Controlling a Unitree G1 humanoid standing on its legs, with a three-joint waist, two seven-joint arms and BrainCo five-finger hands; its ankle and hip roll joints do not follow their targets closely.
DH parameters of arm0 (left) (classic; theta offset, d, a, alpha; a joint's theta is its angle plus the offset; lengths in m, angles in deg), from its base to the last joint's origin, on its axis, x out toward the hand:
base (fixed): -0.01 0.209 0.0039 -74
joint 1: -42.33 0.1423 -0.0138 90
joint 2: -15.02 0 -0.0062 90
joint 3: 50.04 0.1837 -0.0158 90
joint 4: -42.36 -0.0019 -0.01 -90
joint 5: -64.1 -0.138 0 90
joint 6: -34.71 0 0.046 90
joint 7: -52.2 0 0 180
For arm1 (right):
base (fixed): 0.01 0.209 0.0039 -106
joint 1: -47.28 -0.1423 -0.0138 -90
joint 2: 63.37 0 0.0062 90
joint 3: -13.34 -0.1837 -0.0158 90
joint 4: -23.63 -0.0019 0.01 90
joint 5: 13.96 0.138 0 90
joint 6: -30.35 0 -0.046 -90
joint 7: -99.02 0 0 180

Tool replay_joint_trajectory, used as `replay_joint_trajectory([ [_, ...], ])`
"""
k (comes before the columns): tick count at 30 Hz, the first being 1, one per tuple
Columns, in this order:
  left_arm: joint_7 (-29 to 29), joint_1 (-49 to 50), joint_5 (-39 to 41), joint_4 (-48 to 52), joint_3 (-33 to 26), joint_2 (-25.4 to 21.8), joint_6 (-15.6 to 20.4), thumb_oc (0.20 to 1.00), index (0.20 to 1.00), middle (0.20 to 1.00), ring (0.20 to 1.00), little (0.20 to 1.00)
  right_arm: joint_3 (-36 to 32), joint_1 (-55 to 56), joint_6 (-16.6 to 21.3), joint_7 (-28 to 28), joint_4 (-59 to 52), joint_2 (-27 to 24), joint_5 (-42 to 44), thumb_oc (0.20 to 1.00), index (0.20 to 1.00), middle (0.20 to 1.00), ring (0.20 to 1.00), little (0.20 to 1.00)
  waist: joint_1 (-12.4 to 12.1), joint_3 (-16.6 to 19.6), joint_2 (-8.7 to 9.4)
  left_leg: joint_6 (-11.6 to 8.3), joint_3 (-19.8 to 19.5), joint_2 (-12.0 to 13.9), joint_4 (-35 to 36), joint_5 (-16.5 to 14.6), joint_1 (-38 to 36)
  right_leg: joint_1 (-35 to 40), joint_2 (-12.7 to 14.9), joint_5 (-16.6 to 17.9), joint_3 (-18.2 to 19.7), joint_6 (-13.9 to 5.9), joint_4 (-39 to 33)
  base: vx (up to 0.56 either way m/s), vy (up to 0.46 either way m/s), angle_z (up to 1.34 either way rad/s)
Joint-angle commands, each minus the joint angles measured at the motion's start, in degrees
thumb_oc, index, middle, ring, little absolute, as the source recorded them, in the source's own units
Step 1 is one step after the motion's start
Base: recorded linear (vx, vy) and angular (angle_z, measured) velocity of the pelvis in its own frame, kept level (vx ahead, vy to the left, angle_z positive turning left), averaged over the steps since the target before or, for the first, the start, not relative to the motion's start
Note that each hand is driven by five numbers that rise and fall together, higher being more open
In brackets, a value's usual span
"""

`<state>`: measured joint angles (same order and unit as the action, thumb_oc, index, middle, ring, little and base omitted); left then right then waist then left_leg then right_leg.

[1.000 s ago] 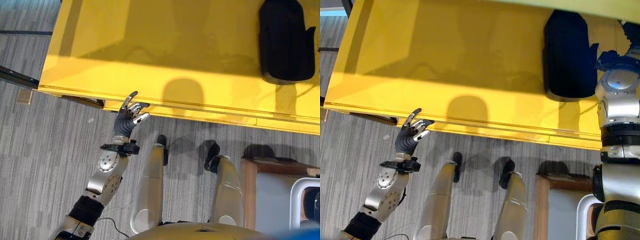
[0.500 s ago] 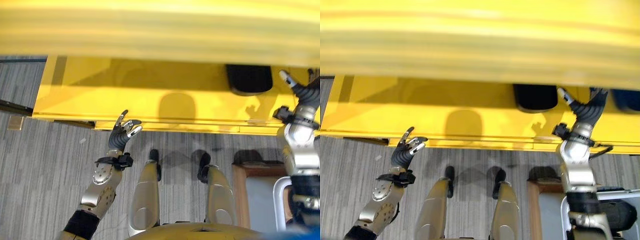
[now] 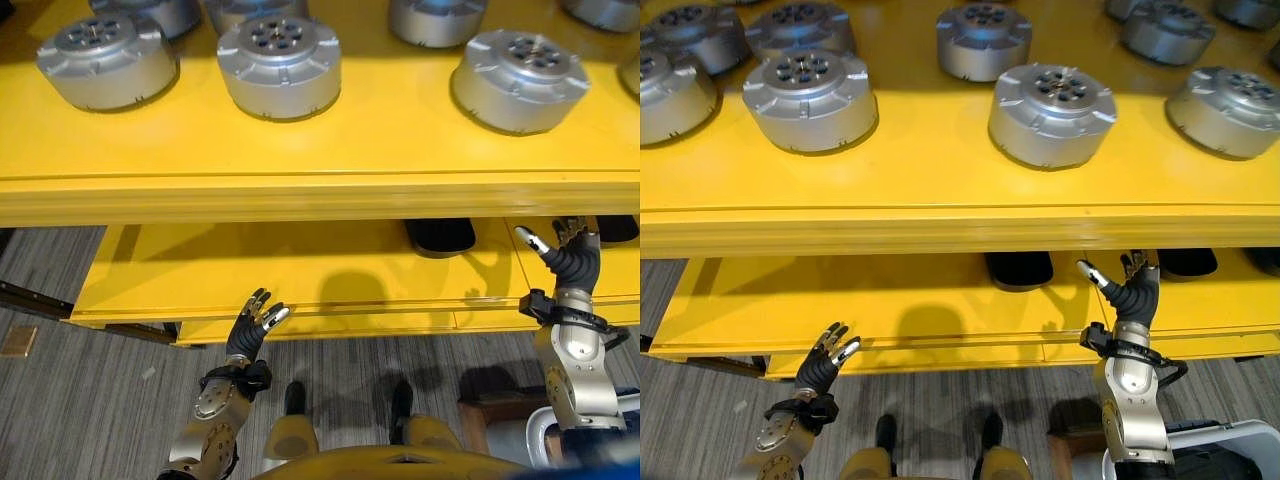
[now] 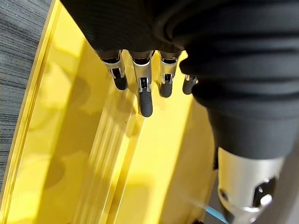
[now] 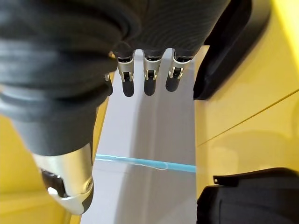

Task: Move parts from the plastic box to the shelf.

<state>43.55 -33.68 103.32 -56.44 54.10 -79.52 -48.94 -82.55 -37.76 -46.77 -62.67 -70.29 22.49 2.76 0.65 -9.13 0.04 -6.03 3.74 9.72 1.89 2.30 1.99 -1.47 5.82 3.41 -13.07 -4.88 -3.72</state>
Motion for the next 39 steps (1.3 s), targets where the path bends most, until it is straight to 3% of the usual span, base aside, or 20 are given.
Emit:
replay_joint_trajectory([
  [1,4.8,-9.9,-2.2,3.5,-0.2,2.6,5.5,1.000,1.000,1.000,1.000,1.000,-0.5,-0.2,2.2,-0.9,-3.3,-1.4,0.8,1.000,1.000,1.000,1.000,1.000,1.7,4.0,-0.54,-2.98,-0.4,4.7,3.1,13.2,3.2,1.2,-4.6,-3.2,2.3,0.95,0.8,0.00,-0.162,-0.24],
  [8,5.6,-10.0,-2.8,2.0,0.7,3.9,5.3,1.000,1.000,1.000,1.000,1.000,-1.4,2.1,2.0,-1.4,-3.1,-1.6,0.9,1.000,1.000,1.000,1.000,1.000,1.9,2.9,-0.96,-2.67,-0.6,5.0,-0.3,15.6,3.2,2.7,-5.6,-4.5,3.3,2.89,2.2,0.00,-0.136,-0.20],
  [11,5.7,-10.7,-3.0,1.3,0.9,4.2,5.4,1.000,1.000,1.000,1.000,1.000,-2.0,2.3,2.2,-0.9,-2.9,-1.4,1.0,1.000,1.000,1.000,1.000,1.000,2.6,2.5,-0.25,-1.14,1.4,3.3,-3.8,12.6,4.8,2.8,-4.8,-4.4,2.5,3.05,1.9,-0.03,-0.062,0.01],
  [12,5.8,-10.8,-3.2,1.4,0.9,4.1,5.5,1.000,1.000,1.000,1.000,1.000,-2.0,2.5,2.1,-1.0,-2.8,-1.3,1.1,1.000,1.000,1.000,1.000,1.000,2.5,2.4,0.19,-0.16,1.4,1.5,-5.6,10.3,5.4,2.6,-4.2,-4.2,2.5,2.98,1.9,0.00,-0.072,0.00],
  [13,5.5,-10.7,-3.5,1.6,0.7,3.9,5.6,1.000,1.000,1.000,1.000,1.000,-1.2,2.1,2.0,-1.1,-2.6,-1.0,0.9,1.000,1.000,1.000,1.000,1.000,1.6,2.1,0.60,1.81,-2.3,-4.1,-6.9,5.4,5.8,2.4,-3.7,-3.7,3.5,2.66,1.9,0.05,-0.036,-0.06],
  [15,5.1,-9.6,-3.8,2.6,-0.1,4.0,5.9,1.000,1.000,1.000,1.000,1.000,0.5,1.4,1.9,-1.9,-1.4,-0.4,0.9,1.000,1.000,1.000,1.000,1.000,-0.3,2.4,0.44,4.12,-9.3,-11.9,-6.3,1.7,5.7,1.9,-4.3,-3.1,5.8,2.20,1.6,0.11,-0.001,-0.33],
  [18,5.0,-8.4,-4.1,4.1,-0.9,3.7,6.3,1.000,1.000,1.000,1.000,1.000,2.8,-0.9,2.0,-2.2,0.6,-0.2,0.8,1.000,1.000,1.000,1.000,1.000,-1.9,2.6,-0.02,5.38,-17.8,-17.4,-4.5,2.4,6.3,0.9,-6.0,-2.2,9.9,1.99,2.0,0.08,0.018,-0.93],
  [19,5.3,-8.0,-4.1,4.5,-1.1,3.5,6.4,1.000,1.000,1.000,1.000,1.000,3.4,-1.5,2.0,-2.5,0.9,-0.4,1.0,1.000,1.000,1.000,1.000,1.000,-2.0,2.6,0.14,5.45,-19.3,-18.0,-5.0,2.3,6.6,0.7,-6.2,-2.3,11.2,1.85,2.2,0.06,0.042,-1.18],
  [24,6.1,-6.6,-3.7,5.1,-1.1,3.5,6.2,1.000,1.000,1.000,1.000,1.000,4.5,0.2,1.3,-4.6,0.5,0.2,2.3,1.000,1.000,1.000,1.000,1.000,-0.6,4.8,0.86,6.44,-15.9,-16.2,0.3,2.8,2.8,1.8,-6.7,-2.0,12.7,1.54,0.3,0.11,0.083,-0.34],
  [28,6.2,-5.5,-3.7,5.0,-1.3,3.2,6.0,1.000,1.000,1.000,1.000,1.000,5.2,0.4,0.9,-5.4,0.9,0.5,3.2,1.000,1.000,1.000,1.000,1.000,-0.7,4.7,1.45,7.67,-13.7,-15.9,0.6,1.7,1.4,2.3,-6.6,-1.5,15.3,0.97,0.3,0.07,0.097,-0.25],
  [29,6.2,-5.0,-3.7,5.1,-1.4,3.1,5.7,1.000,1.000,1.000,1.000,1.000,5.6,0.6,0.4,-6.1,1.0,0.9,4.0,1.000,1.000,1.000,1.000,1.000,-0.5,5.1,1.91,8.18,-11.6,-15.5,0.6,0.7,0.3,2.5,-6.5,-1.3,16.7,0.57,0.5,0.06,0.089,-0.70],
  [39,6.0,-3.8,-4.0,5.3,-2.0,2.7,5.4,1.000,1.000,1.000,1.000,1.000,6.4,0.5,-0.3,-6.7,1.0,1.6,5.2,1.000,1.000,1.000,1.000,1.000,0.7,5.6,2.04,9.41,-5.5,-15.1,0.9,-1.4,-2.3,1.1,-7.1,-0.5,22.8,-1.18,3.0,0.02,0.094,-0.47],
])
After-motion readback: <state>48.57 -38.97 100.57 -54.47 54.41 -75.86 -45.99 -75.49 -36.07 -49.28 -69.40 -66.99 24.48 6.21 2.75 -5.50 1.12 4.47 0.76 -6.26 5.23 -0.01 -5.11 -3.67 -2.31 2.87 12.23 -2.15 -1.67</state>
